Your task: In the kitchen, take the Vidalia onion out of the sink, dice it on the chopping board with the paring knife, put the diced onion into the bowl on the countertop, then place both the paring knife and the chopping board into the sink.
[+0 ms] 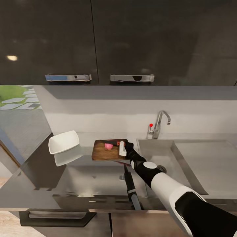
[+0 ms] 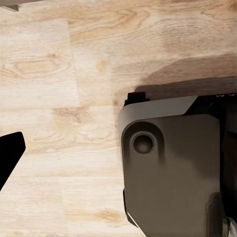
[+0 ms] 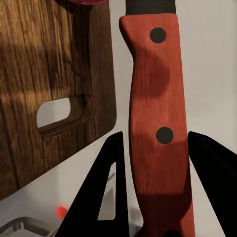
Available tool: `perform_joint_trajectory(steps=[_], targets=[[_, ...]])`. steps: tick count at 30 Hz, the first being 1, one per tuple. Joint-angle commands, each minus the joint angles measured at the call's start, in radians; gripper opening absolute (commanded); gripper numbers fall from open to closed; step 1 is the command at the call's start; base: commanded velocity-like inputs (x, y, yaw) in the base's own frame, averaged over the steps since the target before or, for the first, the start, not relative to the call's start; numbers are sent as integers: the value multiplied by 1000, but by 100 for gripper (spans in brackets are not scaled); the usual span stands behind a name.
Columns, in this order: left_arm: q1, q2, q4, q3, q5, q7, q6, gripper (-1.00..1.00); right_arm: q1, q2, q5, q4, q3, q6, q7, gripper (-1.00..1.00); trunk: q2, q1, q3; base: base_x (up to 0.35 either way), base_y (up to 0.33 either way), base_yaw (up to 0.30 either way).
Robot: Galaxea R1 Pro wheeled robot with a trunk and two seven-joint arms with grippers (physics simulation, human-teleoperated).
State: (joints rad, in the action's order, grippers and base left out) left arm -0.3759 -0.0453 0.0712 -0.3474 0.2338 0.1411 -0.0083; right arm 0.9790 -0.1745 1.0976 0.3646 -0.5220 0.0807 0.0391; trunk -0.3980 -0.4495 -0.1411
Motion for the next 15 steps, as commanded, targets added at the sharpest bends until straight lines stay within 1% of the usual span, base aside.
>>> perform_joint_trajectory(steps=[1,15], targets=[[-1,-1,2,-8,9,2,-1,100,1,0,10,-1,-6,7,4,-100,-2,-1,-2,0,0,0],[-1,-1,2,-8,9,2,-1,100,1,0,10,-1,-6,7,4,-100,-2,-1,-2,1,0,0]])
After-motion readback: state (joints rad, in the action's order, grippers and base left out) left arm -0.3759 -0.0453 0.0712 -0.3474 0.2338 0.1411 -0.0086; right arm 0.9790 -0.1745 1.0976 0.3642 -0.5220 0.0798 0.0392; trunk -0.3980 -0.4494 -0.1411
